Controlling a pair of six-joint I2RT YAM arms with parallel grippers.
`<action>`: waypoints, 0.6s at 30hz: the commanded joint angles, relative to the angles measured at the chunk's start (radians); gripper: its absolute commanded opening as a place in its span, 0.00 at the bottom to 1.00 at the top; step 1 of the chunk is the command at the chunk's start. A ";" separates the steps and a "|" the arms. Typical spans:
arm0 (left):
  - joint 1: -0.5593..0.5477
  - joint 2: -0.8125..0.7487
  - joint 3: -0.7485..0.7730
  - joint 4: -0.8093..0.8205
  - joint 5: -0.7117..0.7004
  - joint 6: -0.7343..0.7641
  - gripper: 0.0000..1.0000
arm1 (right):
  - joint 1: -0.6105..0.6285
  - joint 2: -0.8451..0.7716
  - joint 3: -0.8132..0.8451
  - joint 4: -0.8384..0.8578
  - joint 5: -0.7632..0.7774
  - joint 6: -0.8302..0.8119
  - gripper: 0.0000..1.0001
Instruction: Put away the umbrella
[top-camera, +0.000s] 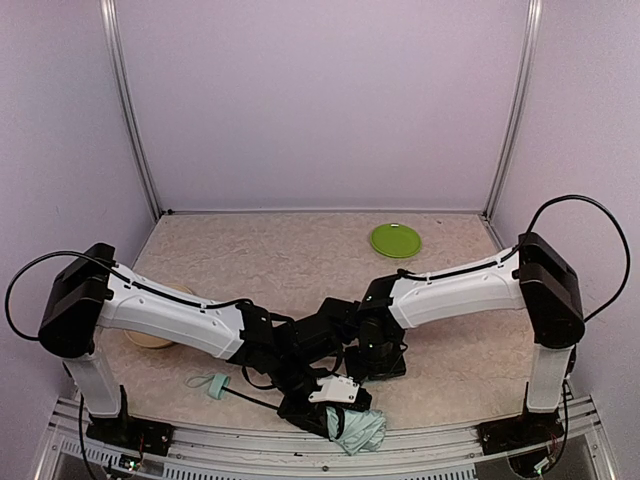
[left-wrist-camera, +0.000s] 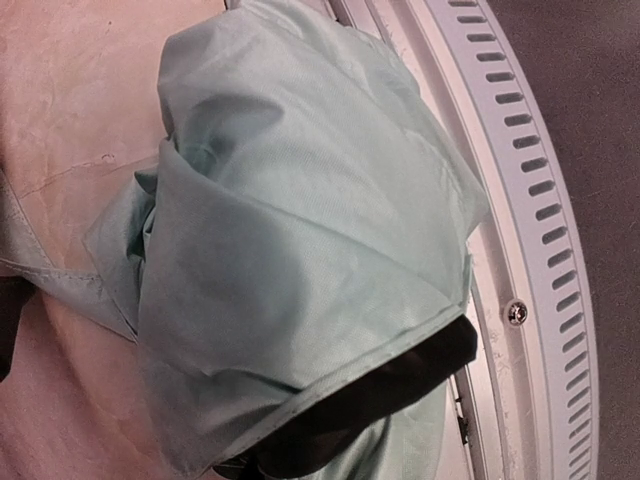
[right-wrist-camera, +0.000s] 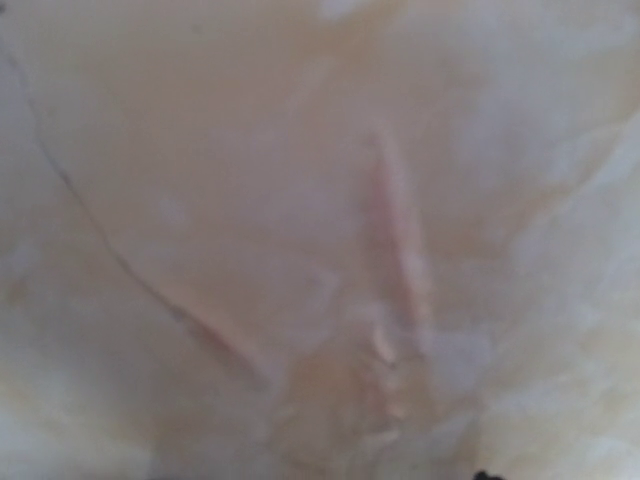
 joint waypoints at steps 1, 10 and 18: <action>0.002 0.042 -0.028 -0.028 -0.026 0.015 0.00 | 0.068 0.003 -0.011 0.004 -0.045 -0.006 0.64; 0.006 0.048 -0.025 -0.035 -0.024 0.020 0.00 | 0.072 -0.017 -0.055 0.078 -0.087 -0.026 0.45; 0.005 0.044 -0.029 -0.035 -0.026 0.017 0.00 | 0.051 -0.091 -0.131 0.225 -0.075 -0.061 0.00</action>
